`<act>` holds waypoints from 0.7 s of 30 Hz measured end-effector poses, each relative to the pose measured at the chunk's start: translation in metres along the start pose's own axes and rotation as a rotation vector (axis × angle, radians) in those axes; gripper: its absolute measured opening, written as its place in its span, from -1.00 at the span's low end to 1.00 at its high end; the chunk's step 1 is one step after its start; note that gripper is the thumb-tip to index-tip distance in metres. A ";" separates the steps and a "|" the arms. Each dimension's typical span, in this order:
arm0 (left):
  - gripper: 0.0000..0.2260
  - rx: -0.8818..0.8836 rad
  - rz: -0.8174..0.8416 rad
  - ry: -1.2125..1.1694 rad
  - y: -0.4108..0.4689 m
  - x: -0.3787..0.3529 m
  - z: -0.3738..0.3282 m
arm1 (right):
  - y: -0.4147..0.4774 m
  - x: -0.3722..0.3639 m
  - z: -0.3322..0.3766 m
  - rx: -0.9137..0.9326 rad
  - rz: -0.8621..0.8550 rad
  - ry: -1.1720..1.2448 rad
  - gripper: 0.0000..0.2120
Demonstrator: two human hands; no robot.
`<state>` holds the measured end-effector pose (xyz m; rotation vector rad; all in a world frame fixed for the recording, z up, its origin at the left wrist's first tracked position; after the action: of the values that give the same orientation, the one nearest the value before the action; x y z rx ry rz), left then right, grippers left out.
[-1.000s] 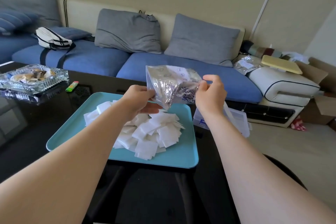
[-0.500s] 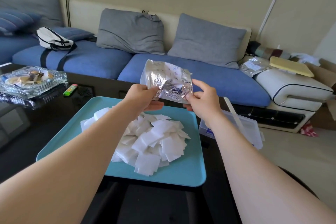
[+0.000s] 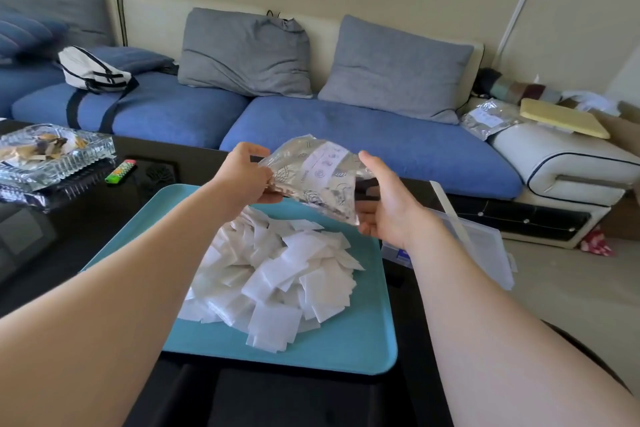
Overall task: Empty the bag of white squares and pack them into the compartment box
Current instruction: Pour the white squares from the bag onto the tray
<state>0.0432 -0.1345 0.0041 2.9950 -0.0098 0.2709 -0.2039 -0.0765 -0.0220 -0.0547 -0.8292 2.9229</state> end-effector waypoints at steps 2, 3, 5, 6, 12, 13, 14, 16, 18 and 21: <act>-0.79 -0.069 0.023 0.145 0.003 0.006 -0.001 | 0.006 -0.001 0.003 0.001 -0.050 0.019 -0.47; -0.81 -0.103 0.031 0.192 0.004 0.007 -0.003 | 0.009 0.001 0.005 0.016 -0.082 0.061 -0.54; -0.80 -0.140 0.045 0.238 0.007 0.008 -0.003 | 0.013 0.007 0.009 0.054 -0.173 0.175 -0.69; -0.79 -0.148 0.055 0.255 0.008 0.009 -0.002 | 0.013 0.010 0.009 0.067 -0.226 0.236 -0.77; -0.72 -0.135 -0.113 0.290 0.010 0.027 0.001 | 0.009 0.025 0.009 0.157 -0.397 0.506 -0.92; -0.69 -0.133 -0.161 0.281 0.010 0.030 0.000 | 0.010 0.026 0.009 0.173 -0.402 0.574 -0.91; -0.68 -0.145 -0.193 0.300 0.011 0.032 -0.003 | 0.011 0.026 0.009 0.181 -0.403 0.618 -0.87; -0.62 -0.174 -0.195 0.401 0.008 0.031 -0.011 | 0.019 0.023 0.005 0.141 -0.392 0.609 -0.79; -0.57 -0.211 -0.120 0.476 0.008 0.023 -0.013 | 0.022 0.013 -0.002 0.060 -0.358 0.507 -0.85; -0.56 -0.274 0.151 0.651 0.002 -0.006 -0.009 | 0.019 -0.003 -0.008 -0.026 -0.338 0.246 -0.79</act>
<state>0.0355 -0.1349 0.0124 2.5059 -0.1888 1.1385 -0.2024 -0.0888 -0.0390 -0.2455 -0.7523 2.5261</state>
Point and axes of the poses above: each hand's wrist, its own y-axis towards the middle knuckle, its own x-axis out of the back of the hand, z = x × y, the point moved 8 cm from there along y, towards the middle knuckle, and after that the axes turned 10 degrees about -x, right-handed, at the moved point
